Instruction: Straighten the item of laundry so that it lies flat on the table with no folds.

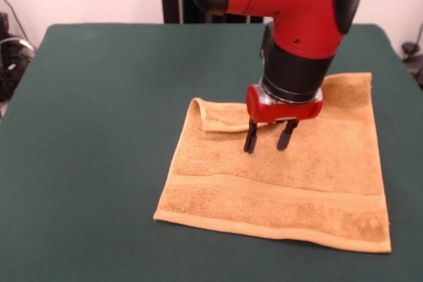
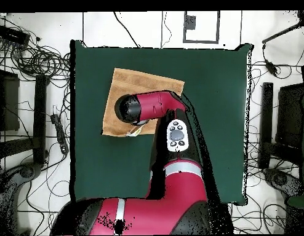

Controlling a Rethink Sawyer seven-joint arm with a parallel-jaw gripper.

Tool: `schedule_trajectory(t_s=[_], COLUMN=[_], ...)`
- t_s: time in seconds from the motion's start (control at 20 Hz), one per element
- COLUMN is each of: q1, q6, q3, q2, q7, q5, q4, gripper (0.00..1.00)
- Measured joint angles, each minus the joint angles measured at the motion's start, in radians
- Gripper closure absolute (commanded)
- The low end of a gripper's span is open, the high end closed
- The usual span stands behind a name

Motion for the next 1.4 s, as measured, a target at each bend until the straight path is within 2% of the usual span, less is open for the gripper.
schedule_trajectory(t_s=[1.4], q1=[0.025], q6=[-0.037], q3=[-0.062], q2=[-0.034], q7=[0.000], q5=[0.000], q4=[0.058], gripper=[0.00])
